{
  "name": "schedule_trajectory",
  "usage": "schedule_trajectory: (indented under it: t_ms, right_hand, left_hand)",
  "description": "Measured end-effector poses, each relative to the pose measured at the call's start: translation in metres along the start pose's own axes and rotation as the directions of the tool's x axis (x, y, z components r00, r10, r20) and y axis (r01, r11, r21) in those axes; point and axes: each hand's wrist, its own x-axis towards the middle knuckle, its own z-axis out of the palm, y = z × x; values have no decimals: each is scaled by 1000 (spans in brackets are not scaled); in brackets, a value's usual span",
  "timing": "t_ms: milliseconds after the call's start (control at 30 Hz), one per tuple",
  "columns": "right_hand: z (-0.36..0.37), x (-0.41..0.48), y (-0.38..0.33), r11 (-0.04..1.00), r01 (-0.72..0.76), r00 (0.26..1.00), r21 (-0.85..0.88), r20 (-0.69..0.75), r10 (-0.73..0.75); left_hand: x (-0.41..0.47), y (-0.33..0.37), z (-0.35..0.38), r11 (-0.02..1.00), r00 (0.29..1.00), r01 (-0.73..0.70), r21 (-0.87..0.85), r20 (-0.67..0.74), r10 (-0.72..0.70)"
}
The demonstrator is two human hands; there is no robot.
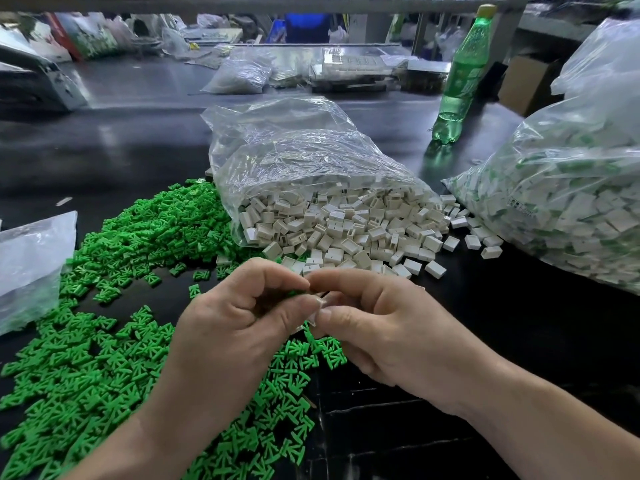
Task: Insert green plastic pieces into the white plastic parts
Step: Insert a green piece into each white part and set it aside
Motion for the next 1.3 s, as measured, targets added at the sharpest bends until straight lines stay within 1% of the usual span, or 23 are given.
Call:
schedule_trajectory:
  t_ms: [67,100,200,300,367,400,433,467,500,533,567,600,700,833,900,1033,1100,1200,1300]
  right_hand:
    - [2,-1,2,997,59,998,-55,-27,-61]
    - [4,-1,2,991,90,994,-103,-46,-95]
    - [9,-3,-2,958,153,975,-242,-120,-186]
    - [14,-5,-7,902,196,939,-386,-191,-286]
    - [15,-7,-9,886,193,927,-421,-217,-305]
    - [15,-8,-10,898,182,931,-401,-224,-289]
    - [13,-8,-11,926,166,941,-339,-227,-251]
    - [12,-7,-13,964,141,955,-225,-224,-192]
    - [10,-7,-14,991,108,970,-73,-211,-122]
    - [8,-6,-16,994,67,981,87,-185,-50]
    - [6,-5,-17,974,27,988,225,-153,8]
    - [5,-5,-19,947,-6,992,322,-120,47]
    - [4,-3,-20,876,-66,995,478,-40,96]
    - [1,-1,-18,794,-135,990,593,43,136]
    - [1,-1,-16,777,-150,988,611,56,146]
    - [2,0,-12,808,-119,989,578,0,146]
    - [2,1,-11,818,-120,989,563,-5,148]
    - [1,1,-12,830,-116,991,545,8,133]
    - [1,0,-11,858,-105,992,503,-4,124]
  left_hand:
    - [0,3,1,990,997,71,-125,-5,-72]
    - [-1,4,2,983,995,98,-153,-5,-100]
    - [-2,8,4,973,990,138,-186,-14,-143]
    - [-4,8,6,957,982,183,-225,-6,-189]
    - [-3,4,6,942,975,218,-257,13,-223]
    - [-2,1,5,926,970,239,-291,27,-242]
    - [-2,-1,5,902,962,267,-340,45,-268]
    - [-1,-4,4,872,954,295,-392,64,-294]
    - [0,-5,4,846,947,314,-431,76,-312]
    - [1,-6,3,828,942,326,-456,81,-326]
    - [2,-7,2,810,936,339,-479,84,-342]
    - [2,-7,1,788,929,353,-505,91,-358]
    - [1,-7,0,726,914,388,-568,135,-383]
    - [1,-8,0,709,918,383,-592,154,-366]
    - [1,-9,-1,698,921,374,-610,158,-355]
    - [1,-9,-1,663,927,359,-657,166,-337]
    - [1,-9,-2,657,927,365,-660,189,-325]
    - [0,-8,-3,679,921,389,-622,249,-299]
    - [1,-7,-2,706,922,386,-594,237,-305]
